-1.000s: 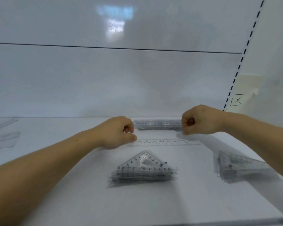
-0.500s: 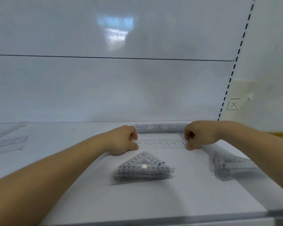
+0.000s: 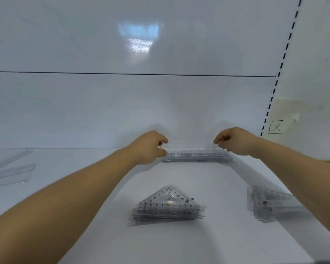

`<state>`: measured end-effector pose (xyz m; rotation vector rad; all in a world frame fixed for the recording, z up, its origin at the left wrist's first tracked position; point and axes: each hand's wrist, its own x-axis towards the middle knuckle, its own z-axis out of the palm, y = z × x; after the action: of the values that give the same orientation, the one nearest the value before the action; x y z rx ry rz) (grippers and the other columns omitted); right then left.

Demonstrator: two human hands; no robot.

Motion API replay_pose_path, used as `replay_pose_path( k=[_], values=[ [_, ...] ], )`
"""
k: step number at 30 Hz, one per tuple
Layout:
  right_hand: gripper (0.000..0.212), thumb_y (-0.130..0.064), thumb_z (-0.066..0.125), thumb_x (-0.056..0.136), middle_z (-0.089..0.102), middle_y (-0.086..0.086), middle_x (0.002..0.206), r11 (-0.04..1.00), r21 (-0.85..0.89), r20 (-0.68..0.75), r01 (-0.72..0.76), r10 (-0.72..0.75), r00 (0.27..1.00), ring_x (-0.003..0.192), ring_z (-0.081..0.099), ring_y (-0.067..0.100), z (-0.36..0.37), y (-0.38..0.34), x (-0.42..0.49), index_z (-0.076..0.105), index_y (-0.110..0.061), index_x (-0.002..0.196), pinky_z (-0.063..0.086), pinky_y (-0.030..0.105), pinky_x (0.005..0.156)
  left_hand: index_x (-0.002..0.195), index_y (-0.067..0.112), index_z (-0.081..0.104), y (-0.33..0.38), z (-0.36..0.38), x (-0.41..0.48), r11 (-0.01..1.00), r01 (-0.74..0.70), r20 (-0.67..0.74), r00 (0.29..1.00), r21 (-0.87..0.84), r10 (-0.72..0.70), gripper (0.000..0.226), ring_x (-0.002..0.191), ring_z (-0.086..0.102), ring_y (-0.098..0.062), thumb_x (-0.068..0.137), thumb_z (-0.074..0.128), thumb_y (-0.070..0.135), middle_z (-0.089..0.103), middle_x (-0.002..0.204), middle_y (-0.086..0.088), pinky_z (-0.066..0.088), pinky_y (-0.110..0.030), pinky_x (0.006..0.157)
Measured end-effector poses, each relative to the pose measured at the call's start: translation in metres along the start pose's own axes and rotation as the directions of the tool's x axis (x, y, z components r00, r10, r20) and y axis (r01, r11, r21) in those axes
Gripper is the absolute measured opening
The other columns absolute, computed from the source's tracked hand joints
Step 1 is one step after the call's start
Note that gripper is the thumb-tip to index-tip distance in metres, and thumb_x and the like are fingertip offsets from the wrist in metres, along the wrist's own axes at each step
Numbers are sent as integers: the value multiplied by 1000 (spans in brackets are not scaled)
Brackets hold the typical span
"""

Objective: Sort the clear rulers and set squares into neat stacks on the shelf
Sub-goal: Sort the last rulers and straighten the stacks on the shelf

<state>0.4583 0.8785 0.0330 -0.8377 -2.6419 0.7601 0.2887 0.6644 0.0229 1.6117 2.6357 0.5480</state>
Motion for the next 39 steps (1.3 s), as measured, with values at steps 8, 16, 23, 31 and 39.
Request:
replay_pose_path(
  k=[8,16,23,31,39],
  values=[
    [32,-30,46,97,55,3,132,940,-339,69,22,2,998,117,50,21,9,2,14,58,-19,125,35,23,92,144,18,36,-3,17,12,996,81,174,981,32,-86,51,132,40,-19,97,47,35,39,148,-3,29,-26,106],
    [57,-52,39,95,33,1,152,897,-368,122,244,-213,969,138,31,22,21,-55,34,36,-23,144,23,33,111,147,24,28,-15,-6,-10,984,172,93,981,-41,-168,65,136,35,-15,92,55,43,28,154,2,27,-25,106],
    [59,-54,44,93,31,-1,153,850,-345,245,397,-327,913,140,27,22,73,-151,39,36,-25,143,20,33,113,145,23,34,-83,-48,-95,928,355,17,933,111,-359,61,141,26,-17,92,52,46,24,156,3,21,-31,112],
    [63,-54,45,93,29,-1,153,760,-293,434,580,-435,789,140,29,20,189,-335,-3,30,-24,147,25,33,112,144,26,35,-200,-115,-269,810,552,-60,832,199,-552,59,141,26,-17,92,52,48,22,156,5,22,-33,114],
    [31,-47,45,94,49,8,135,694,-177,495,698,-550,672,118,48,24,325,-489,-56,51,-28,118,39,31,92,139,24,44,-331,-168,-432,642,765,-82,644,54,-760,55,131,40,-19,90,54,46,39,147,2,31,-32,108]
  ],
)
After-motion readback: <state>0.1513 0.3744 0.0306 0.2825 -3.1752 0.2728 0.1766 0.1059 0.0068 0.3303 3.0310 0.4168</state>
